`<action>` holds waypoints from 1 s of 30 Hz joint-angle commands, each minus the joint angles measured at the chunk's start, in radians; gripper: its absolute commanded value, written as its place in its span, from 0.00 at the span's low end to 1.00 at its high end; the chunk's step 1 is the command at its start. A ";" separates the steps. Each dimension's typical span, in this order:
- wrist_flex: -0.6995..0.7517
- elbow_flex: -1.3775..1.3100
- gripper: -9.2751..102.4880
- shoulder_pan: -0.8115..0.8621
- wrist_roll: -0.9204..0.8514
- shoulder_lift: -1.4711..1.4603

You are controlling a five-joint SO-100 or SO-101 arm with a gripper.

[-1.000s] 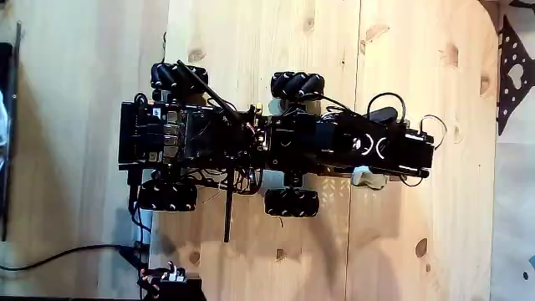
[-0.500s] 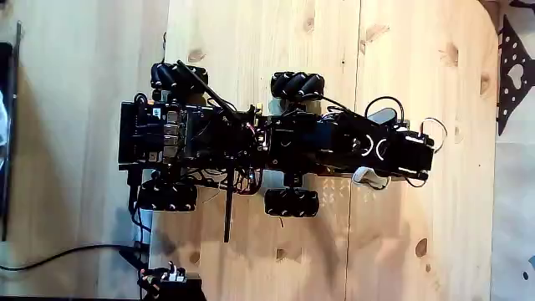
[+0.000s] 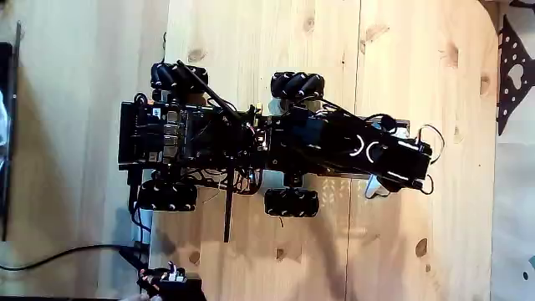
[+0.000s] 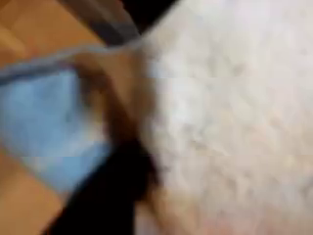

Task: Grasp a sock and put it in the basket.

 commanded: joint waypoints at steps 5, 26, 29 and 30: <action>0.178 0.094 0.43 -0.044 -0.058 0.028; 0.298 0.095 0.44 -0.057 -0.229 0.212; 0.316 0.095 0.44 -0.043 -0.279 0.222; 0.318 0.095 0.44 -0.029 -0.305 0.222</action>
